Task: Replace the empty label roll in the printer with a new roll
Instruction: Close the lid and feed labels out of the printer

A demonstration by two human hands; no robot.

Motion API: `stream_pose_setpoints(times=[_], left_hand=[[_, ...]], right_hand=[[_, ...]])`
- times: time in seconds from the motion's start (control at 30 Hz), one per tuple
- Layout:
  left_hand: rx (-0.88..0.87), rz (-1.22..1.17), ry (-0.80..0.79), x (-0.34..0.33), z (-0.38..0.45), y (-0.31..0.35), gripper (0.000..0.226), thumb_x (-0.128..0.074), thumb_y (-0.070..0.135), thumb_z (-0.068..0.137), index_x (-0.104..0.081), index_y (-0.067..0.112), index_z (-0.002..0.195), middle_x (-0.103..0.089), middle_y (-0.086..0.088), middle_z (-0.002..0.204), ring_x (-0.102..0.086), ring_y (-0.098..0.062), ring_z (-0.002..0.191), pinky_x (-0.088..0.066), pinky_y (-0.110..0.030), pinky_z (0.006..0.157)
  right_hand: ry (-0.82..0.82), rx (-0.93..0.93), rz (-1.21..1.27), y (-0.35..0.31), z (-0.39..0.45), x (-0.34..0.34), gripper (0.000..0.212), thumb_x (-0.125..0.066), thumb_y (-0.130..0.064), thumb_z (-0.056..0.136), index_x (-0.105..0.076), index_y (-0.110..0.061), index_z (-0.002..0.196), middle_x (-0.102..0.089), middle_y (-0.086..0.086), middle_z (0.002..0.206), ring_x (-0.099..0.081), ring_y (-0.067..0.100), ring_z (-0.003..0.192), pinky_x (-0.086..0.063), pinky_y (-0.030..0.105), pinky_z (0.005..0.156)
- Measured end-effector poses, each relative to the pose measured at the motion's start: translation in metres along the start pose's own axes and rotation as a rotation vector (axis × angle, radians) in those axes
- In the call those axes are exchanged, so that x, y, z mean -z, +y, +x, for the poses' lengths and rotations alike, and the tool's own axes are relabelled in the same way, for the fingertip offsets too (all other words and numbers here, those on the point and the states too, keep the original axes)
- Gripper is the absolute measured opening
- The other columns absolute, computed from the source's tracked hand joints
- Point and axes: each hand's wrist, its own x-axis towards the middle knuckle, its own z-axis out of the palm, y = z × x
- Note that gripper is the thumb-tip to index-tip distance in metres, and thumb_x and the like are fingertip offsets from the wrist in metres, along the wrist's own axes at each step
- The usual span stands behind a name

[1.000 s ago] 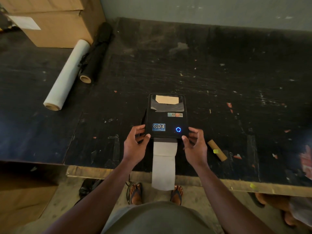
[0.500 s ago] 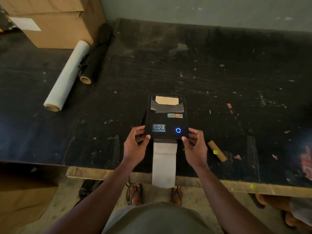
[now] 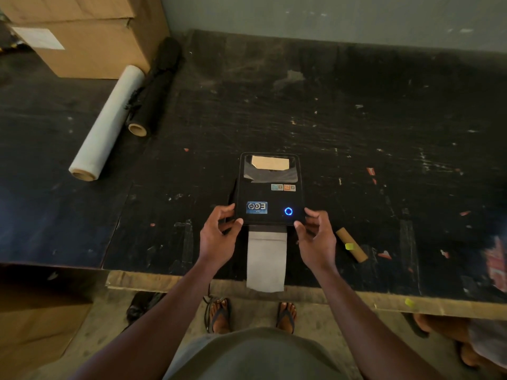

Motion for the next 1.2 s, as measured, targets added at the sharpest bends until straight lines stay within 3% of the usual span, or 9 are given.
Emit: stream_pose_setpoints(times=[0.13, 0.3, 0.47, 0.63, 0.83, 1.03, 1.2], left_hand=[[-0.008, -0.026, -0.010, 0.0009, -0.0011, 0.0004, 0.035, -0.072, 0.020, 0.099, -0.060, 0.031, 0.130, -0.065, 0.010, 0.125, -0.071, -0.018, 0.118, -0.064, -0.042, 0.094], [0.003, -0.025, -0.019, 0.0012, -0.0012, 0.0010, 0.036, -0.071, 0.019, 0.099, -0.060, 0.027, 0.133, -0.067, 0.004, 0.131, -0.070, -0.019, 0.120, -0.063, -0.044, 0.097], [0.001, 0.003, -0.024, 0.0028, -0.0013, 0.0019, 0.037, -0.071, 0.021, 0.099, -0.059, 0.030, 0.133, -0.066, 0.008, 0.130, -0.070, -0.020, 0.120, -0.062, -0.042, 0.098], [0.017, -0.003, -0.038, 0.0043, -0.0003, 0.0030, 0.039, -0.072, 0.022, 0.099, -0.058, 0.035, 0.133, -0.066, 0.009, 0.131, -0.069, -0.017, 0.121, -0.062, -0.044, 0.098], [0.009, 0.001, -0.032, 0.0044, -0.0012, 0.0046, 0.047, -0.072, 0.022, 0.098, -0.054, 0.035, 0.139, -0.066, 0.009, 0.134, -0.070, -0.014, 0.119, -0.063, -0.040, 0.096], [0.009, 0.006, -0.041, 0.0063, -0.0008, 0.0035, 0.045, -0.072, 0.022, 0.099, -0.056, 0.034, 0.139, -0.066, 0.007, 0.134, -0.070, -0.014, 0.118, -0.063, -0.042, 0.096], [0.007, -0.012, -0.049, 0.0062, -0.0009, 0.0022, 0.044, -0.072, 0.021, 0.099, -0.057, 0.031, 0.139, -0.067, 0.005, 0.135, -0.070, -0.016, 0.121, -0.063, -0.044, 0.096]], right_hand=[[-0.006, -0.005, 0.019, -0.0003, 0.0006, -0.0002, 0.042, -0.073, -0.014, 0.094, -0.056, -0.021, 0.132, -0.064, 0.000, 0.120, -0.066, 0.010, 0.103, -0.064, 0.038, 0.082], [0.011, 0.002, 0.004, 0.0005, 0.0000, -0.0024, 0.042, -0.074, -0.014, 0.093, -0.057, -0.021, 0.132, -0.066, 0.001, 0.121, -0.066, 0.008, 0.104, -0.058, 0.022, 0.080], [0.015, -0.011, 0.001, 0.0030, -0.0012, -0.0030, 0.042, -0.074, -0.016, 0.093, -0.057, -0.022, 0.131, -0.066, -0.001, 0.119, -0.066, 0.008, 0.103, -0.062, 0.030, 0.083], [0.009, -0.024, 0.003, 0.0042, -0.0010, -0.0028, 0.044, -0.075, -0.019, 0.093, -0.055, -0.026, 0.131, -0.065, -0.005, 0.118, -0.066, 0.004, 0.101, -0.061, 0.027, 0.079], [-0.007, -0.046, 0.004, 0.0068, -0.0003, -0.0025, 0.050, -0.075, -0.022, 0.093, -0.053, -0.028, 0.137, -0.061, -0.013, 0.117, -0.064, -0.001, 0.100, -0.063, 0.032, 0.082], [-0.030, -0.026, 0.014, 0.0088, 0.0002, -0.0021, 0.047, -0.073, -0.024, 0.094, -0.053, -0.029, 0.136, -0.061, -0.014, 0.119, -0.064, 0.001, 0.104, -0.061, 0.032, 0.085], [-0.033, -0.036, 0.019, 0.0091, 0.0005, -0.0029, 0.047, -0.074, -0.024, 0.094, -0.053, -0.031, 0.135, -0.057, -0.021, 0.113, -0.059, -0.008, 0.101, -0.057, 0.024, 0.083]])
